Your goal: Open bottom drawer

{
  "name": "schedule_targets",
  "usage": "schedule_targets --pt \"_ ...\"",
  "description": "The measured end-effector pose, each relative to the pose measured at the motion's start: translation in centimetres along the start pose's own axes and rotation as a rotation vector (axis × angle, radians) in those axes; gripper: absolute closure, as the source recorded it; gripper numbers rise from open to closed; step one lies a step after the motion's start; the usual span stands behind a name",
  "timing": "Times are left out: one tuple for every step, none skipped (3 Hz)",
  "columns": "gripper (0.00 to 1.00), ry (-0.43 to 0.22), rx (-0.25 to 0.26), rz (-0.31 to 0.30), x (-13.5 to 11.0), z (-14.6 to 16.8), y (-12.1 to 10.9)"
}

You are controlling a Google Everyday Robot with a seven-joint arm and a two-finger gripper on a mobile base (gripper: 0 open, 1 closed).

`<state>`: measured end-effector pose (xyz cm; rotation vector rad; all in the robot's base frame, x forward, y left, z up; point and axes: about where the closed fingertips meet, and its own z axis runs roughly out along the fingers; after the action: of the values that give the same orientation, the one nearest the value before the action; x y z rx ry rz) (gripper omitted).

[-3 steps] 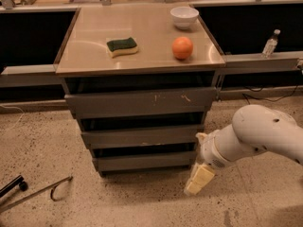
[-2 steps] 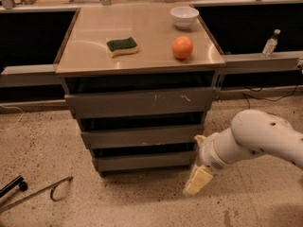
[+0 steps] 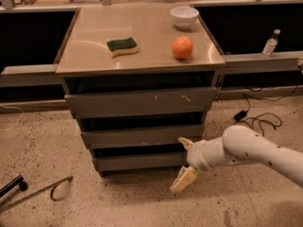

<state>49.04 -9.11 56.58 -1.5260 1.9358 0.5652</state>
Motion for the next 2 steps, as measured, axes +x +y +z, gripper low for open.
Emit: schedule_targets --pt "0.00 -0.069 -0.079 -0.023 2.8 6.9 0.2" --pt "0.00 -0.025 -0.161 0.007 6.2 13.2 2.2"
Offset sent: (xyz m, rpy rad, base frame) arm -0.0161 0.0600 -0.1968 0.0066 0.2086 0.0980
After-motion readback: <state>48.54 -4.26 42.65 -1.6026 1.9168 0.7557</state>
